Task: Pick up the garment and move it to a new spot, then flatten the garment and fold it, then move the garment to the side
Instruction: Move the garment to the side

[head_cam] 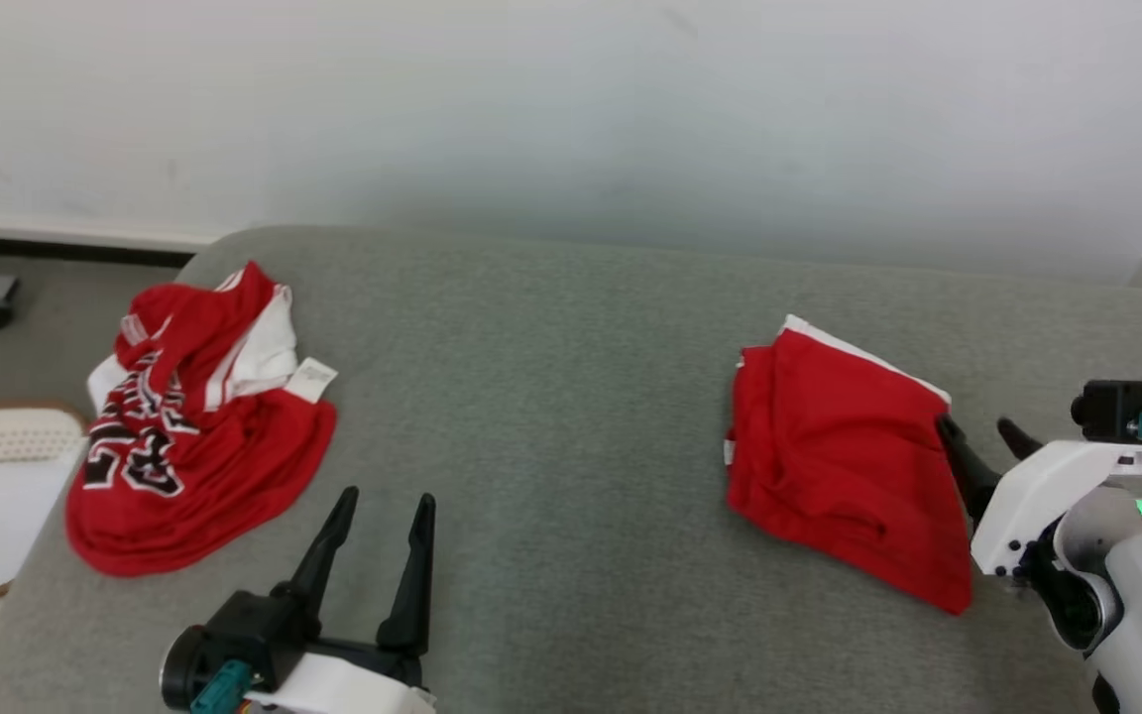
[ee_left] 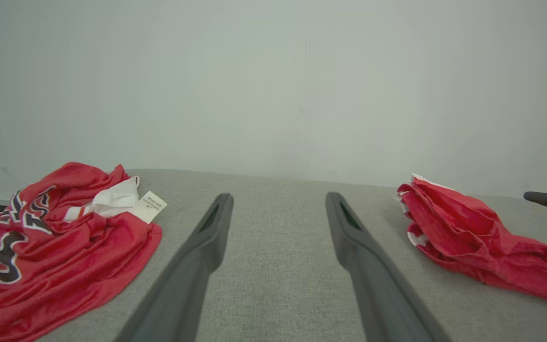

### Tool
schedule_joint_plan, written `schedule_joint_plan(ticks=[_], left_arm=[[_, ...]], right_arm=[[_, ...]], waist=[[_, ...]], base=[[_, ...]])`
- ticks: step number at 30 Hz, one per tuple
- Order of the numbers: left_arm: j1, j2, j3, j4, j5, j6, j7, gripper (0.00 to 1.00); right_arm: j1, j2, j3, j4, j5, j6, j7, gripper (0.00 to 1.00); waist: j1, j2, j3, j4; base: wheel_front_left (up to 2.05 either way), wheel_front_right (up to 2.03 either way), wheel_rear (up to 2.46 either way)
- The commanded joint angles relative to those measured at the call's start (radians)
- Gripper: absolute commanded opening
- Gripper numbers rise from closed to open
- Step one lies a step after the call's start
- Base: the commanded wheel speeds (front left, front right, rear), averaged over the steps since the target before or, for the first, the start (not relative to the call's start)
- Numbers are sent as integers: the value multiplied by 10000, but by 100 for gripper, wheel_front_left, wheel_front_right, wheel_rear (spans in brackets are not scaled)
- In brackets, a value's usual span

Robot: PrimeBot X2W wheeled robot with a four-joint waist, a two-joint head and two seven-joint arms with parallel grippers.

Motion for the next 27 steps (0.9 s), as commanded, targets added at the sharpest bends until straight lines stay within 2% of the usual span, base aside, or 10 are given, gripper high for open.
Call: schedule_joint_plan(ticks=[1, 5, 10, 14, 15, 17, 22, 27], left_arm=[[-123, 35, 0, 40, -108, 39, -3, 100], [-147, 34, -33, 115, -101, 26, -3, 100], [-91, 33, -60, 142, -105, -10, -3, 100], [20, 33, -35, 144, -78, -17, -3, 100], [48, 33, -20, 161, -53, -10, -3, 100], [94, 32, 6, 203, 25, -15, -3, 100], [196, 32, -26, 244, 129, -75, -3, 100], [140, 31, -175, 203, 224, -123, -3, 100]], right_arm=[[-212, -9, -39, 540, -3, -12, 325, 100], [-449, 260, -220, 1866, 274, -12, 1129, 100], [-262, 442, -41, 2828, 442, -12, 1977, 100], [-115, 478, -36, 3160, 637, -15, 1755, 100], [-115, 487, -25, 3123, 683, -15, 1576, 47], [-152, 482, 13, 3029, 768, -14, 1224, 0], [-343, 374, 229, 2932, 798, -14, 366, 0], [-597, 183, 633, 2854, 767, -15, 11, 0]], waist=[[-1, -1, 180, 378], [-1, -1, 175, 782], [-1, -1, 102, 1022], [-1, -1, 39, 1085], [-1, -1, 9, 1067], [-1, -1, -81, 993], [-1, -1, -472, 596], [-1, -1, -717, -102]], base=[[0, 0, 0], [0, 0, 0], [0, 0, 0], [0, 0, 0], [0, 0, 0], [0, 0, 0], [0, 0, 0], [0, 0, 0]])
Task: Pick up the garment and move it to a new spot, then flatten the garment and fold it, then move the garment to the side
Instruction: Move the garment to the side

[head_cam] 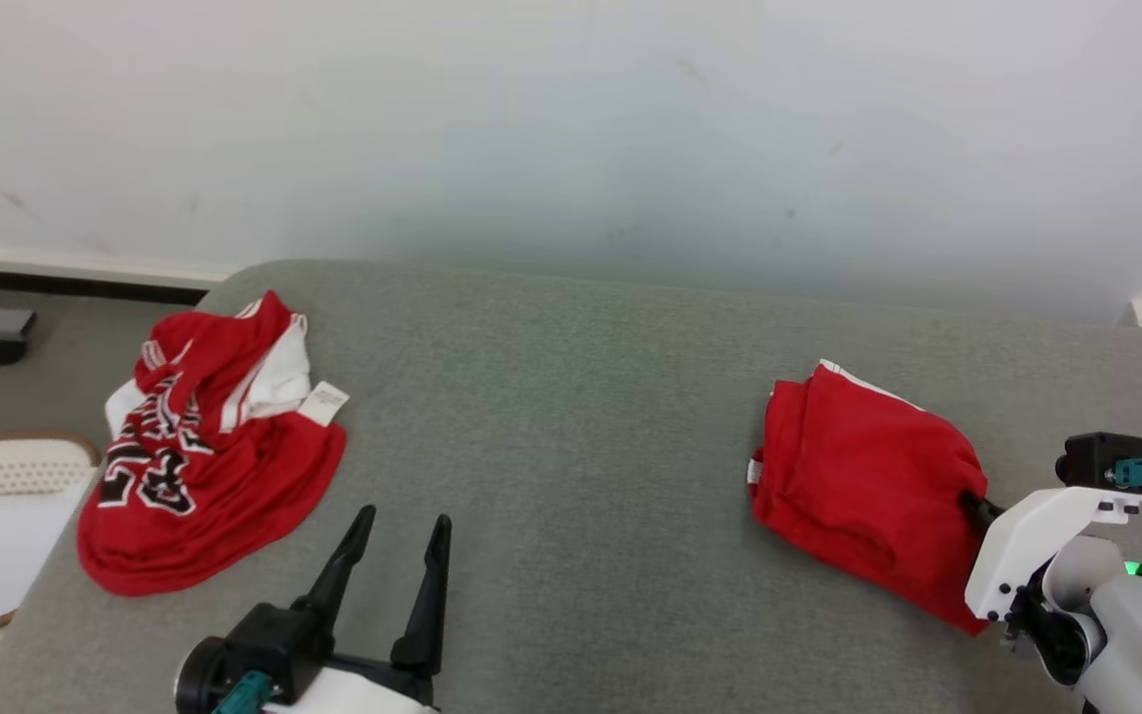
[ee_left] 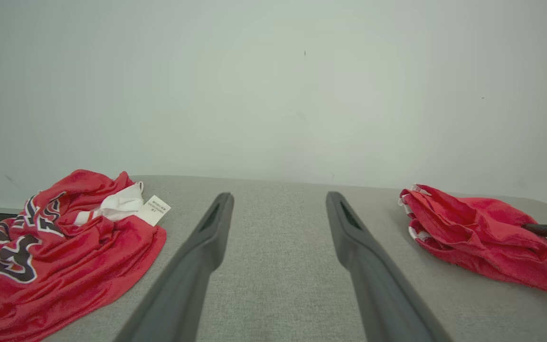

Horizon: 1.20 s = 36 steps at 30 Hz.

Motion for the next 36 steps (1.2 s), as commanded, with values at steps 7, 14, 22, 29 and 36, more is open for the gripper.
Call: schedule_joint_plan(ticks=[7, 14, 22, 29, 36], left_arm=[[-401, 32, -531, 66, -8, -120, -1, 100], [-756, 33, -1666, 340, -195, -185, -3, 100], [-1285, 36, -2235, 478, -49, -227, -3, 100], [-1978, 226, -2329, 434, 203, -239, -3, 100], [-2489, 481, -2318, 358, 335, -245, -3, 100]], right_arm=[[-332, -485, 511, -241, 195, -19, -240, 0], [-385, -698, 872, -332, 498, -19, -497, 0], [-989, -1011, 1624, -607, 391, -19, -760, 0], [-2472, -2004, 2592, -443, -462, -19, -1112, 0], [-4043, -3419, 3333, 264, -1447, -21, -1366, 0]], waist=[[-1, 0, -92, -1490], [-1, 0, 83, -2560], [-1, 0, 960, -3085], [-1, 0, 2538, -2808], [-1, 0, 3943, -2332]], base=[[0, 0, 0], [0, 0, 0], [0, 0, 0], [0, 0, 0], [0, 0, 0]])
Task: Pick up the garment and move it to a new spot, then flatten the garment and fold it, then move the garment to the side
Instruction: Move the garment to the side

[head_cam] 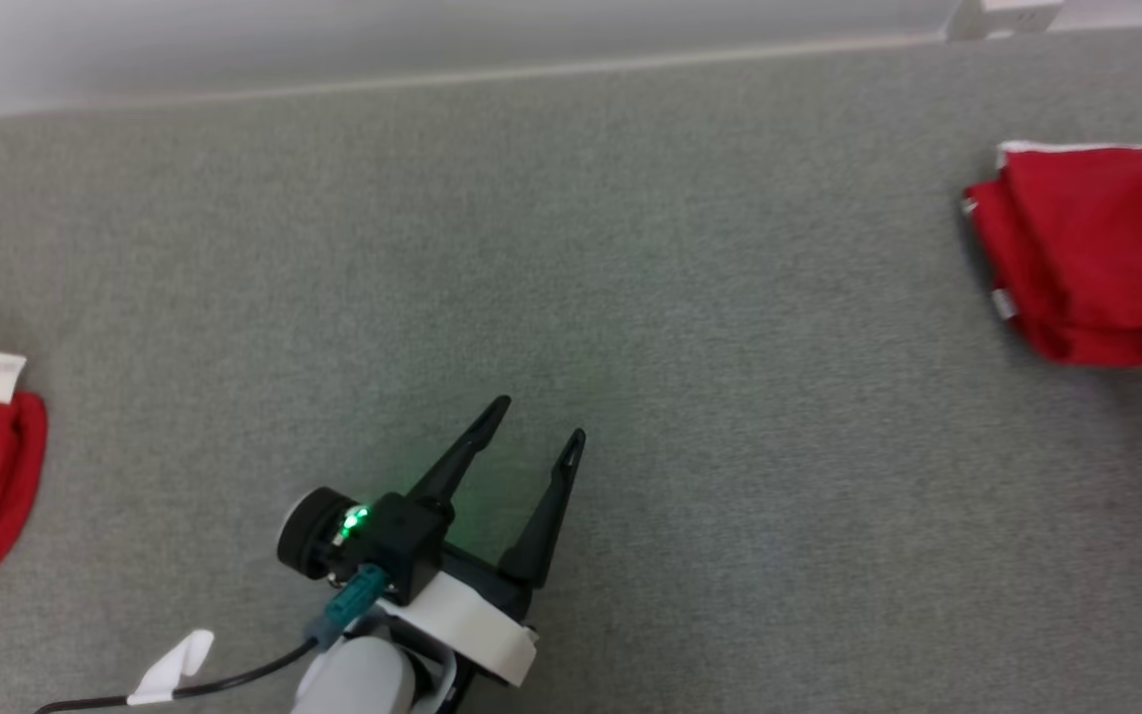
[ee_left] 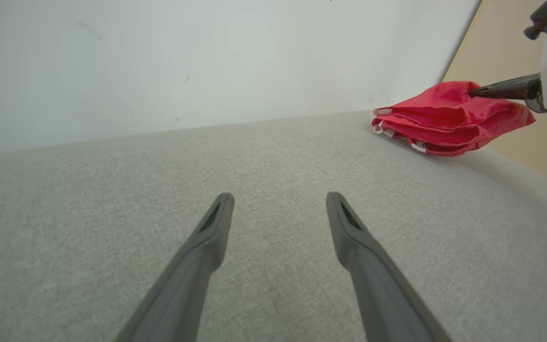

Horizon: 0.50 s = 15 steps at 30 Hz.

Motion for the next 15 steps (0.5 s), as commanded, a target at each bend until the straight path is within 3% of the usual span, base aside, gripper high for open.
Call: schedule_joint_plan(ticks=[1, 7, 11, 13, 14, 15], left_arm=[[-146, 115, 57, -44, 137, -12, -3, 100], [-270, 131, 180, -144, 114, -16, -3, 100], [-273, 106, 194, -75, 109, -19, -1, 100], [-243, 90, 212, -23, 67, -18, -3, 100], [-220, 81, 225, 12, 31, -19, -3, 100], [-192, 68, 222, 42, 1, -20, -3, 100]], right_arm=[[-261, -191, 96, 212, -220, -23, -82, 0], [-932, -658, 139, 1305, -773, -23, -253, 0], [-1036, -619, -35, 1773, -1041, -23, -363, 2], [-843, -436, -188, 1871, -953, -23, -358, 93], [-753, -365, -249, 1897, -935, -23, -412, 100], [-661, -320, -282, 1915, -974, -23, -421, 100]], waist=[[-1, -1, 684, 366], [-1, -1, 1043, 499], [-1, -1, 1015, 493], [-1, -1, 906, 467], [-1, -1, 820, 450], [-1, -1, 717, 436]], base=[[0, 0, 0], [0, 0, 0], [0, 0, 0], [0, 0, 0], [0, 0, 0], [0, 0, 0]])
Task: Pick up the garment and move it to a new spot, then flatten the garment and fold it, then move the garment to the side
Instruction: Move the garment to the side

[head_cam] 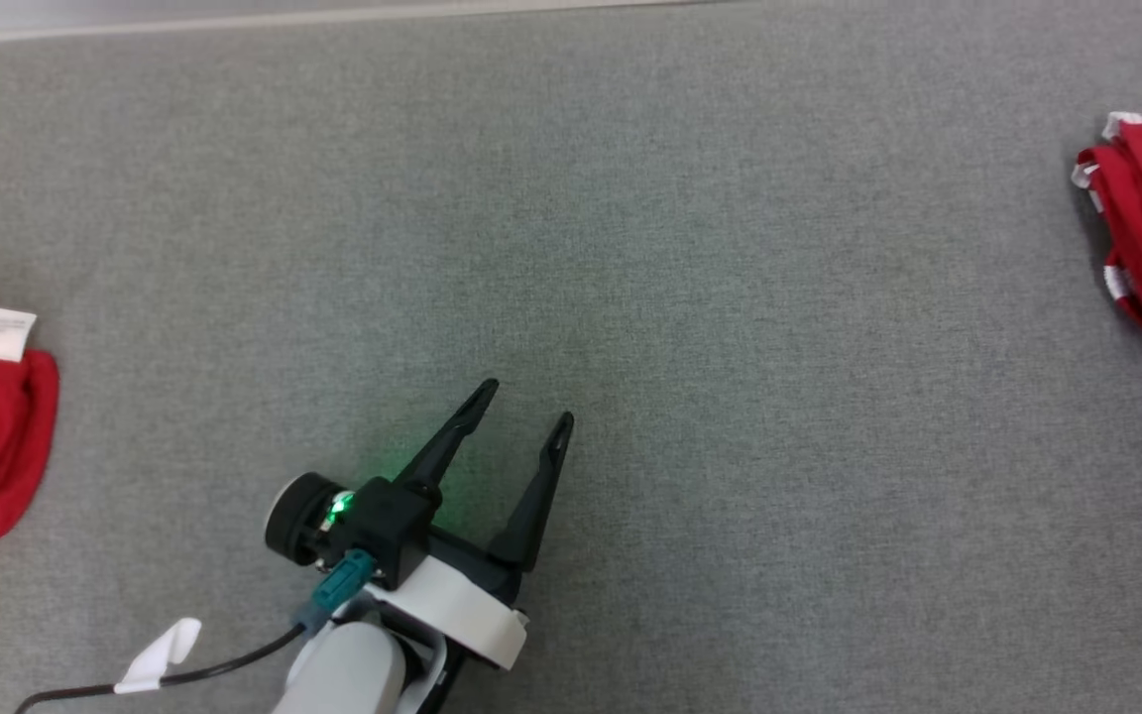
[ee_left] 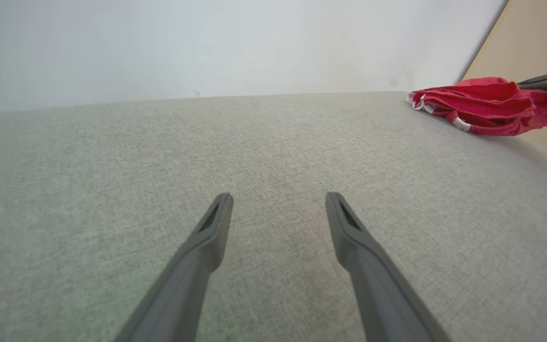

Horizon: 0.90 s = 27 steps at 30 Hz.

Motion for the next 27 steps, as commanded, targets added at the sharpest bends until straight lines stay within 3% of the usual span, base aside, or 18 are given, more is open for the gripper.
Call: schedule_joint_plan(ticks=[1, 7, 13, 20, 27], left_arm=[[62, 11, 7, 46, -22, -18, -3, 100], [391, -30, 170, 127, -177, -20, -2, 100], [1046, -90, 812, 144, -390, 113, -2, 100], [1860, 72, 1724, 48, -504, 279, -2, 100], [2336, 151, 2430, -80, -515, 362, -2, 100]], right_arm=[[247, 54, -42, 59, 23, -23, -36, 100], [575, 283, -168, 83, -178, -23, -328, 100], [904, 696, -263, -280, 119, -23, -1230, 100], [2090, 684, 111, -2201, 1055, -23, -1816, 100], [3279, 494, -149, -4494, 1932, -23, -2104, 100]], waist=[[-2, -1, -235, -42], [-2, -1, -1175, -112], [-2, -1, -2787, -92], [-2, -1, -4298, 182], [-2, -1, -4853, 368]], base=[[0, 0, 0], [0, 0, 0], [0, 0, 0], [0, 0, 0], [0, 0, 0]])
